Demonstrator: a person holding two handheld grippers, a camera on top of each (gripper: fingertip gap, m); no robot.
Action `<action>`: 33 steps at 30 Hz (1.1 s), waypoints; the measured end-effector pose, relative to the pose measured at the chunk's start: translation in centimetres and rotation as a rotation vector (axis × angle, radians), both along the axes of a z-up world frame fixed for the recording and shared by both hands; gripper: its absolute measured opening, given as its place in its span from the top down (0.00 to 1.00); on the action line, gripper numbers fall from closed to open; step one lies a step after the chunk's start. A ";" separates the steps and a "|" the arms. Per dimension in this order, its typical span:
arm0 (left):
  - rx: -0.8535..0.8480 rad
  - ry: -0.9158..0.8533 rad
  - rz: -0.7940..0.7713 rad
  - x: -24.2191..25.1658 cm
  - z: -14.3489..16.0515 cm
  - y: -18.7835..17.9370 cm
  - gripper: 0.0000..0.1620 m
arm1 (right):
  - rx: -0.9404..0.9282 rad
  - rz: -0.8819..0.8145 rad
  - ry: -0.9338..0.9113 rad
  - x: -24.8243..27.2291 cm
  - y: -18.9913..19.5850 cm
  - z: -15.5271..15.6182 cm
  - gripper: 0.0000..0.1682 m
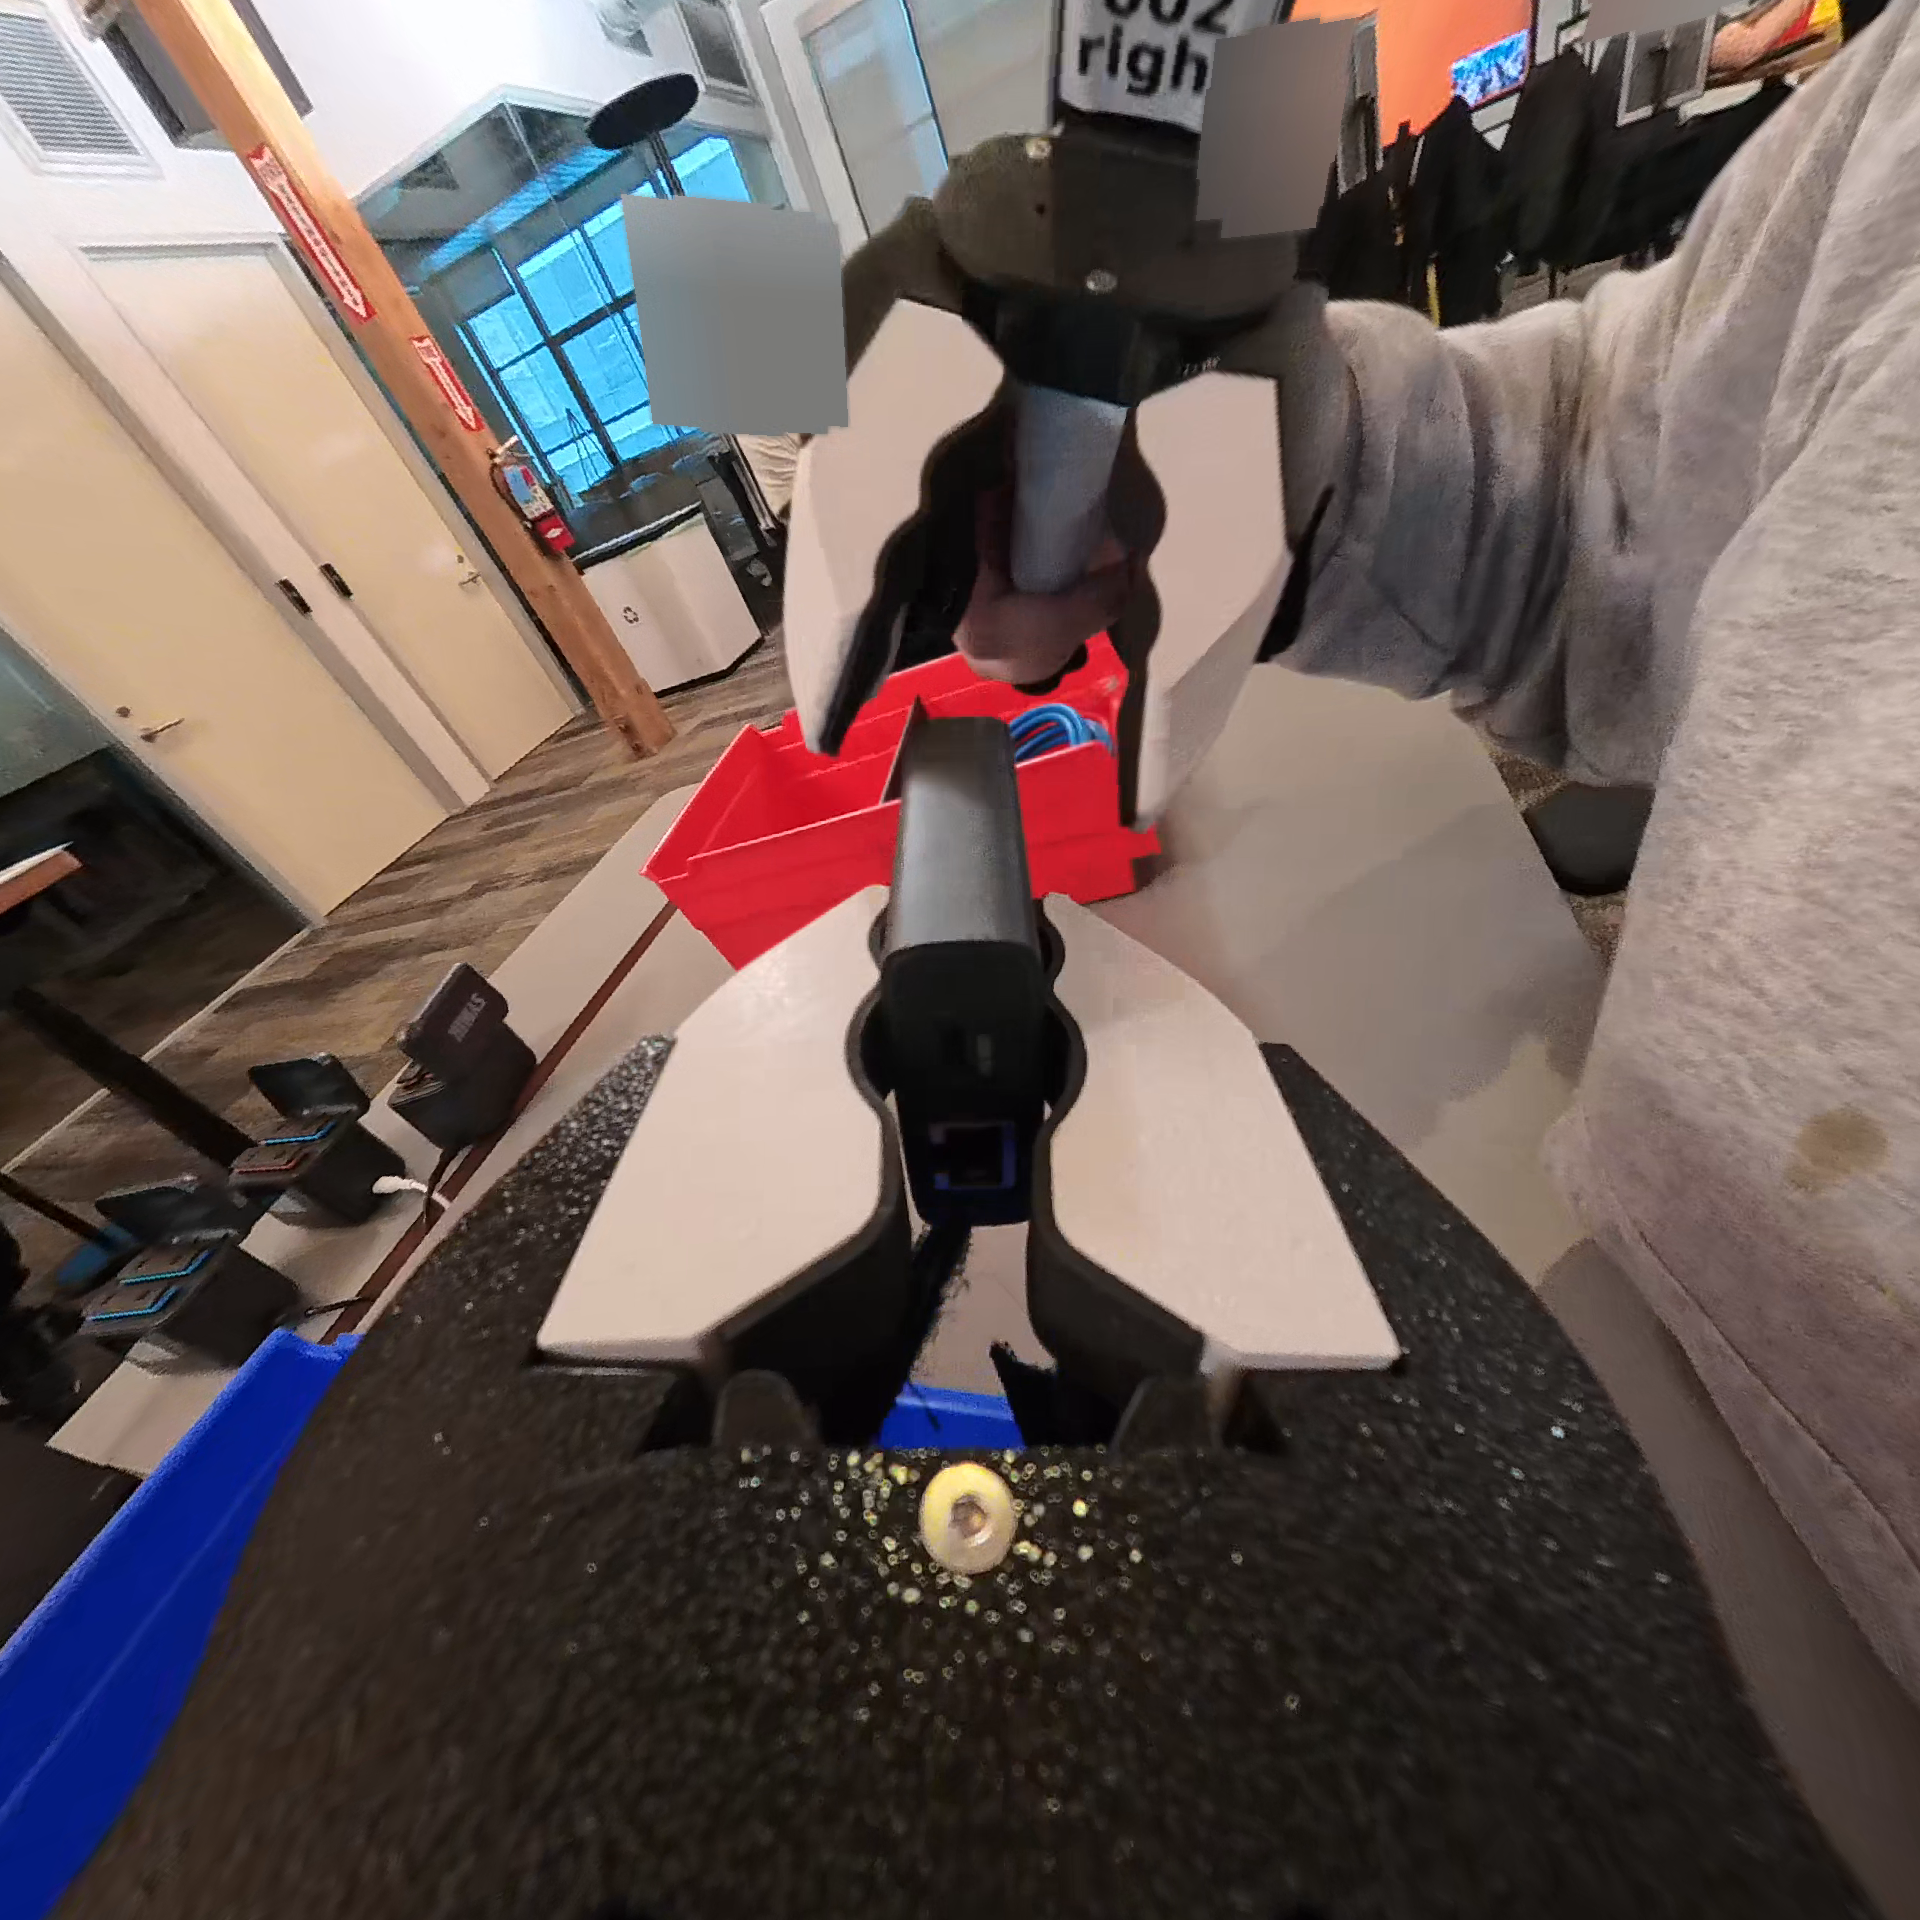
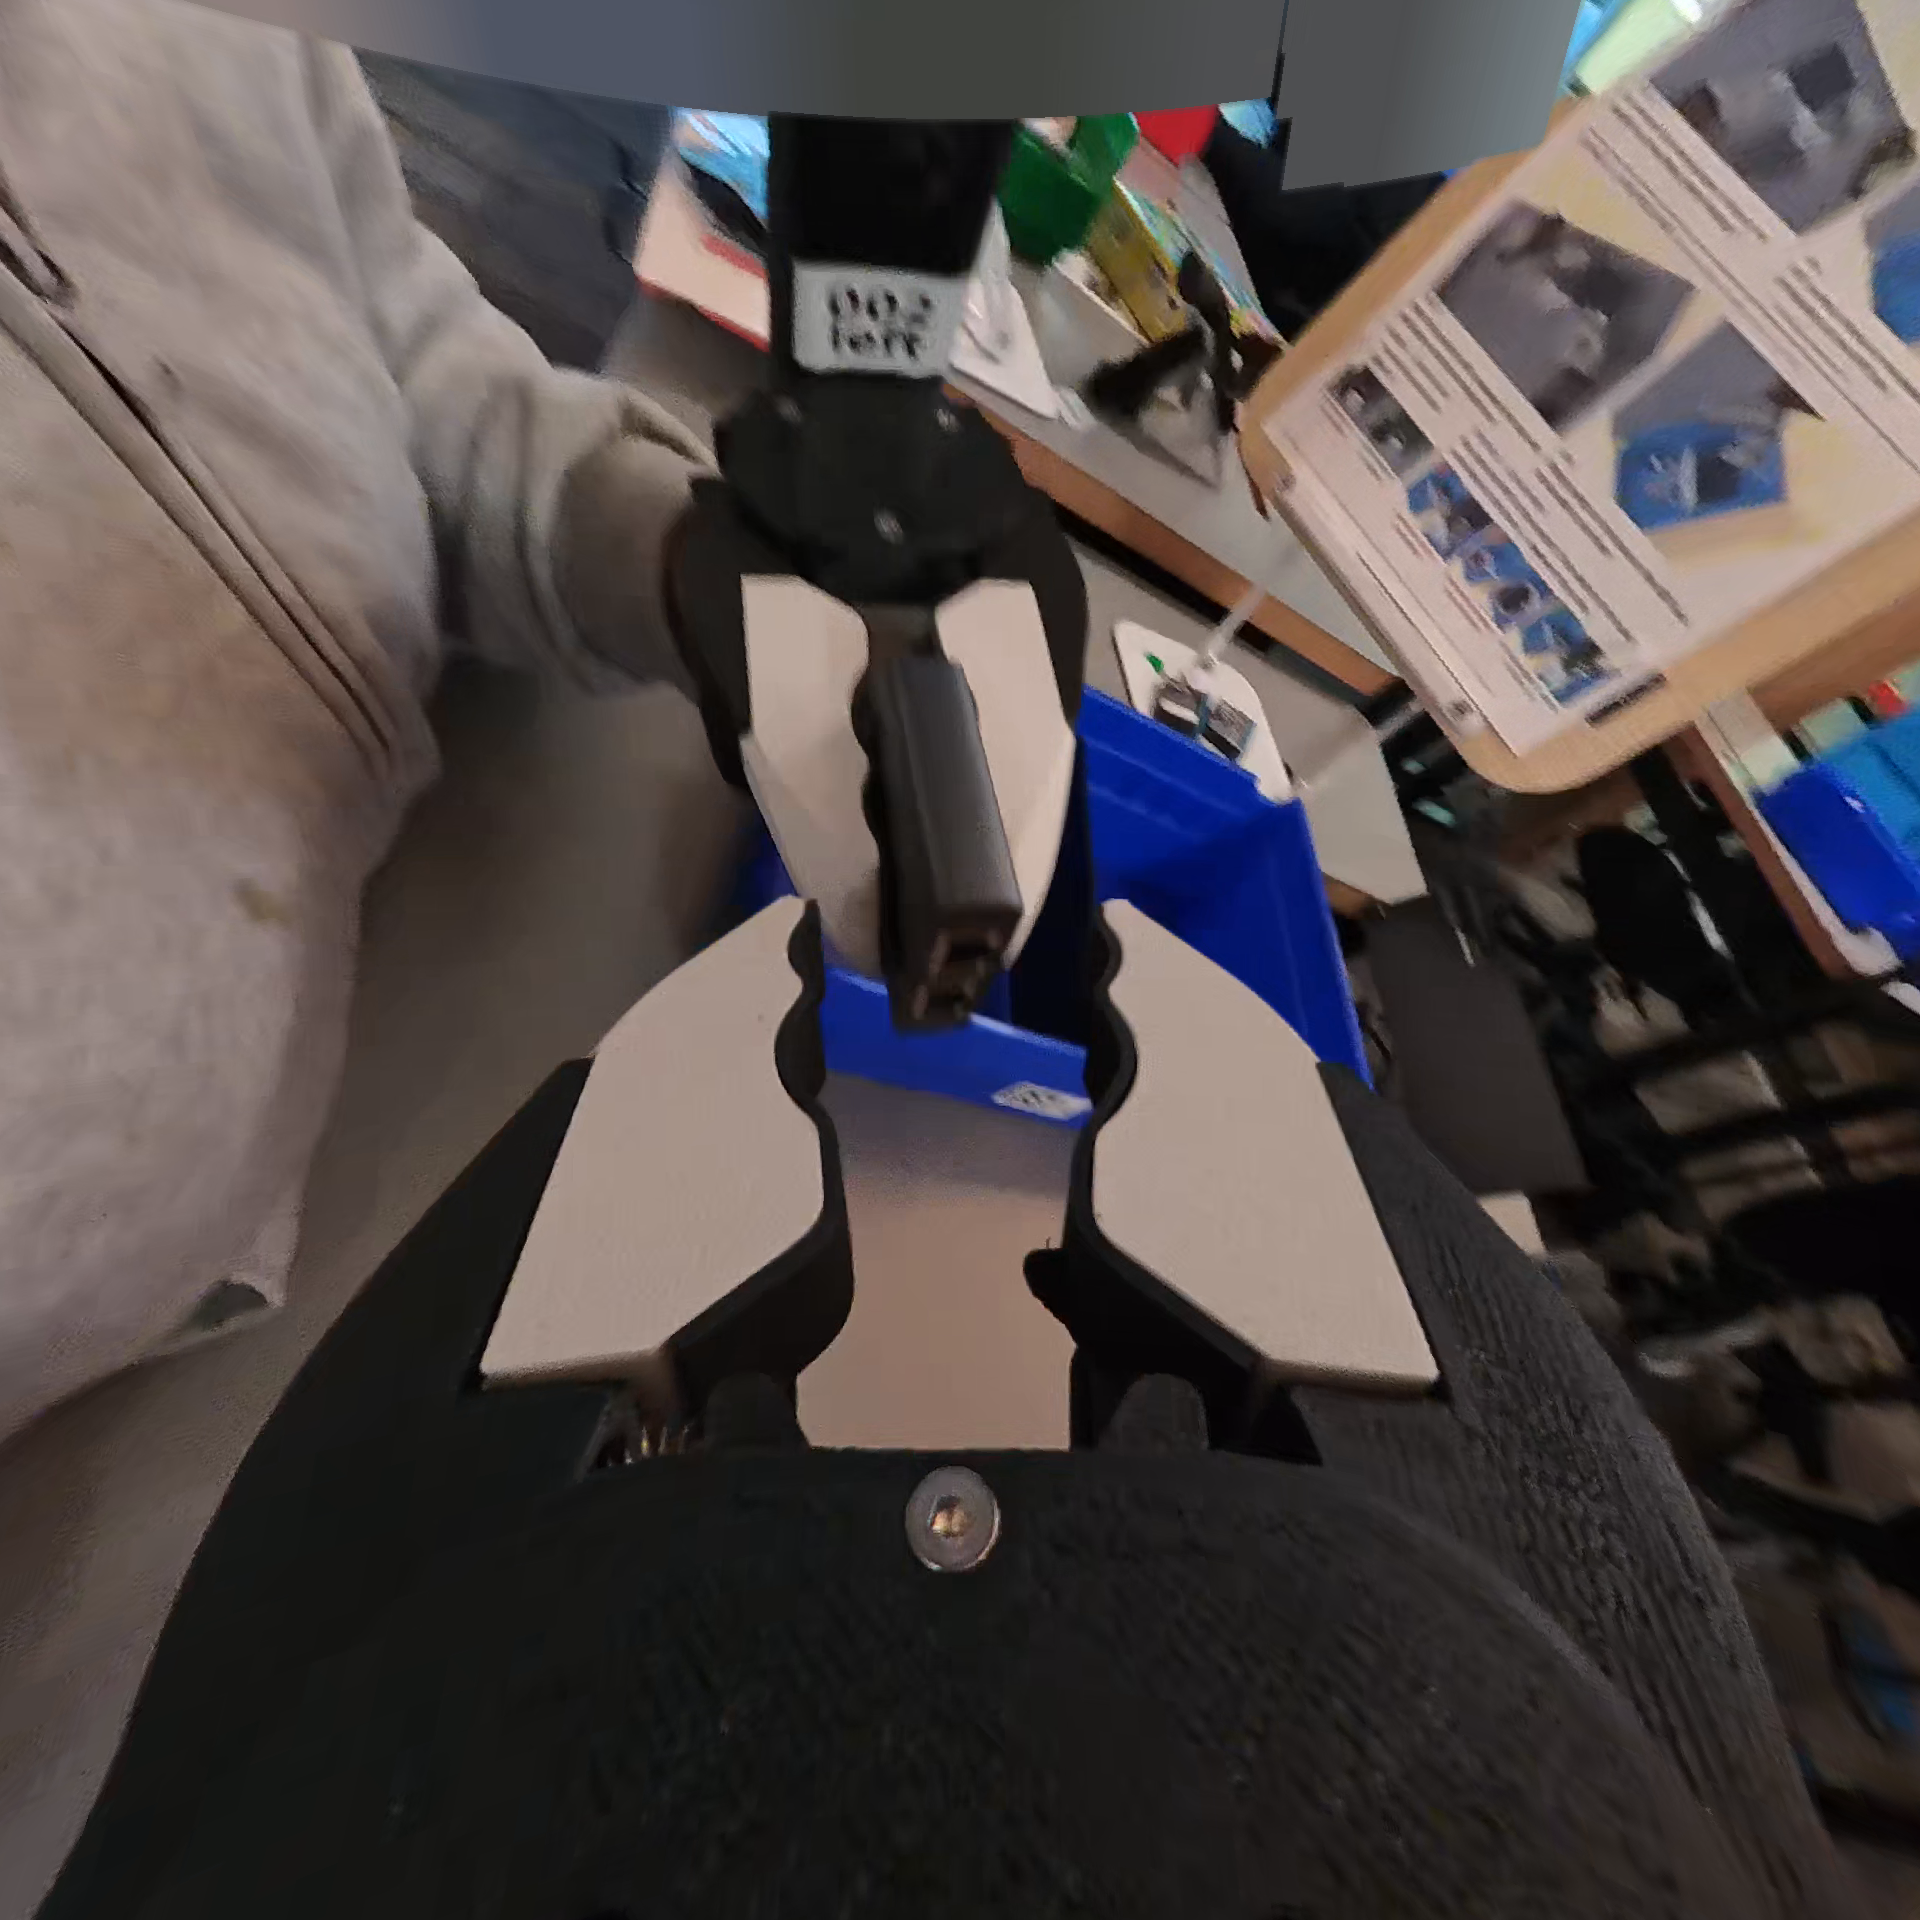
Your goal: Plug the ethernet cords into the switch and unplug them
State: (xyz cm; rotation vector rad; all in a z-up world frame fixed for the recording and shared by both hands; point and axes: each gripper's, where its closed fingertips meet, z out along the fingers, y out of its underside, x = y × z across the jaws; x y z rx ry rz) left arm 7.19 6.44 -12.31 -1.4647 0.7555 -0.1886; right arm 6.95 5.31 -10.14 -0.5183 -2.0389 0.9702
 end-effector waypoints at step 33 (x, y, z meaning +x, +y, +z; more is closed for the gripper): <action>0.039 -0.069 0.344 -6.5 0.1 -1.8 0.61 | 0.194 -0.998 -0.720 7.8 40.7 -15.1 0.69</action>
